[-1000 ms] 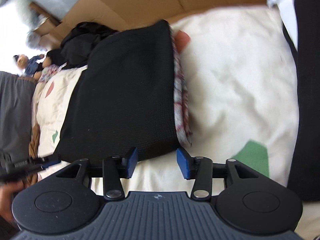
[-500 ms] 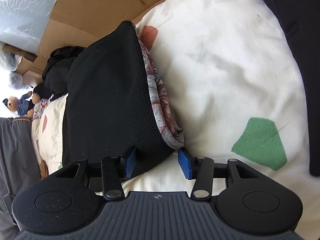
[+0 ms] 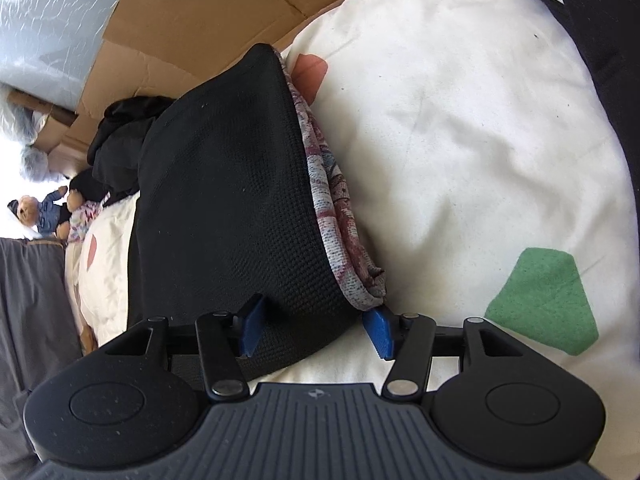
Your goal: Fold clothes
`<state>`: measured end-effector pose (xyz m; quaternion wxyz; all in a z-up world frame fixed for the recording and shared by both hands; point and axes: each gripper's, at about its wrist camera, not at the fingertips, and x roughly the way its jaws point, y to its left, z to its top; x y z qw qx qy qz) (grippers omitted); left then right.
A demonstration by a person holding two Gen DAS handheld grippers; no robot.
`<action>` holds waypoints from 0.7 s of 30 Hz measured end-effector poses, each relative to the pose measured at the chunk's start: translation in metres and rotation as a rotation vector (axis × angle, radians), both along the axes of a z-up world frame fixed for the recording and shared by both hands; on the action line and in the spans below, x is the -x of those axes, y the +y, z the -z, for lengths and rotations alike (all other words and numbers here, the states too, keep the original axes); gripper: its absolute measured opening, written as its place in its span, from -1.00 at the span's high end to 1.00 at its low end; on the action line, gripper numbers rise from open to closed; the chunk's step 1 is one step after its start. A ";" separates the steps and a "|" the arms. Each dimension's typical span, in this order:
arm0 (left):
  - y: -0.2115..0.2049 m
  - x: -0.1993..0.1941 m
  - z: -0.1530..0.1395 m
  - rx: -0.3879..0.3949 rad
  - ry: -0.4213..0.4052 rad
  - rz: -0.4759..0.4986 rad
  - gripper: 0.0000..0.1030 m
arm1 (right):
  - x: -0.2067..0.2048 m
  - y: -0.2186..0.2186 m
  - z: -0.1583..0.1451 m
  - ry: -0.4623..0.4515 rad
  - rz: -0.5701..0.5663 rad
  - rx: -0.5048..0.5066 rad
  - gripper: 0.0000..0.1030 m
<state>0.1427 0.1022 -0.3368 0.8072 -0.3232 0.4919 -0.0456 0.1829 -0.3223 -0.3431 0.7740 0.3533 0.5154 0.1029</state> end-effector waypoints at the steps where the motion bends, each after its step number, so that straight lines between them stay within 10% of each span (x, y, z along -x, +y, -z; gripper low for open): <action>1: -0.001 -0.001 0.001 0.010 -0.003 -0.001 0.06 | 0.000 -0.001 0.000 0.000 0.003 -0.002 -0.10; 8: -0.004 -0.003 0.007 0.027 -0.032 0.017 0.11 | 0.000 0.000 0.001 -0.004 0.002 0.003 -0.10; 10: -0.005 -0.004 0.008 0.016 -0.031 0.035 0.75 | -0.001 0.001 0.000 -0.007 -0.006 0.010 -0.09; 21: -0.008 0.006 -0.011 -0.003 0.012 0.047 0.83 | -0.006 0.005 -0.011 -0.026 -0.071 0.053 0.68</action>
